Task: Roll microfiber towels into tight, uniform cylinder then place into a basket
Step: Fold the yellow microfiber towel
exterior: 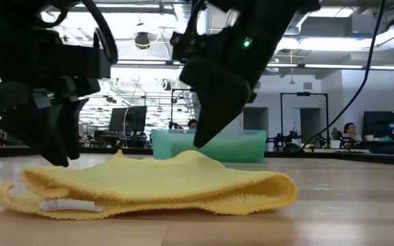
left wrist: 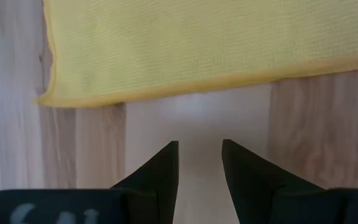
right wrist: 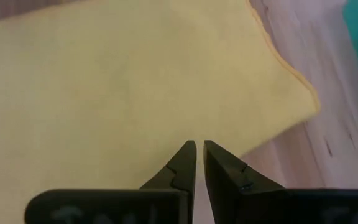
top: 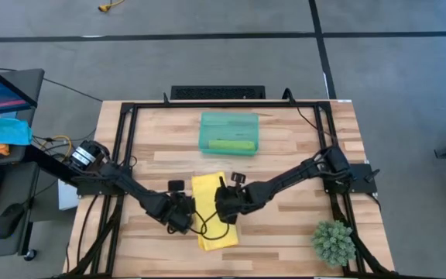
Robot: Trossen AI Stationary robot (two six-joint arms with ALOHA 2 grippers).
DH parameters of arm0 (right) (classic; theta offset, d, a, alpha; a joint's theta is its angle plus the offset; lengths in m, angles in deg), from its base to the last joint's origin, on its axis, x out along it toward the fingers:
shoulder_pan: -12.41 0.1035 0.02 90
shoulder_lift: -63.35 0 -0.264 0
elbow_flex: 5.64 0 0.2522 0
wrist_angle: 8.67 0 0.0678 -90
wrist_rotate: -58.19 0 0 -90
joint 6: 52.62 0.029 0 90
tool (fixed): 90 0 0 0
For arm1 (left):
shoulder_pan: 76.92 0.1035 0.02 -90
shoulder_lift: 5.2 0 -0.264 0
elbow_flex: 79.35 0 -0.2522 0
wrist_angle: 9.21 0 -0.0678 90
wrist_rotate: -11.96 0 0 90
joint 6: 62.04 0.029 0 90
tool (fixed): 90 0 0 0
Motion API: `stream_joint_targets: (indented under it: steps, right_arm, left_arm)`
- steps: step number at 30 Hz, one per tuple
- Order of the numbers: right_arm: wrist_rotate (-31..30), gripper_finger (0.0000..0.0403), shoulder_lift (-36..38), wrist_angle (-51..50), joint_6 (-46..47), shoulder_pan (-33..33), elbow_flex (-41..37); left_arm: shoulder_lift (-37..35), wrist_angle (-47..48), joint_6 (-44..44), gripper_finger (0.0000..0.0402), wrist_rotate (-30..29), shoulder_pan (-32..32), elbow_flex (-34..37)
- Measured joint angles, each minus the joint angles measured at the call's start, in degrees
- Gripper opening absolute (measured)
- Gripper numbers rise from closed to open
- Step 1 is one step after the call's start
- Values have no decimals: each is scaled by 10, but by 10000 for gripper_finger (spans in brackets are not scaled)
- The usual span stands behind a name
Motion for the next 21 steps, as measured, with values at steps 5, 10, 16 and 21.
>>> stream_joint_targets:
  steps: [5,10,16,21]
  right_arm:
    - [28,53,0,49,-20,-23,-18]
    - [35,53,0,63,-15,-38,-42]
    - [65,53,2,73,20,-43,-73]
    - [64,53,4,77,45,-40,-85]
  left_arm:
    - [0,0,-9,116,0,-11,0]
    - [0,1,-11,116,0,-15,0]
    - [0,3,6,116,-4,-10,0]
    - [0,2,26,116,-9,0,0]
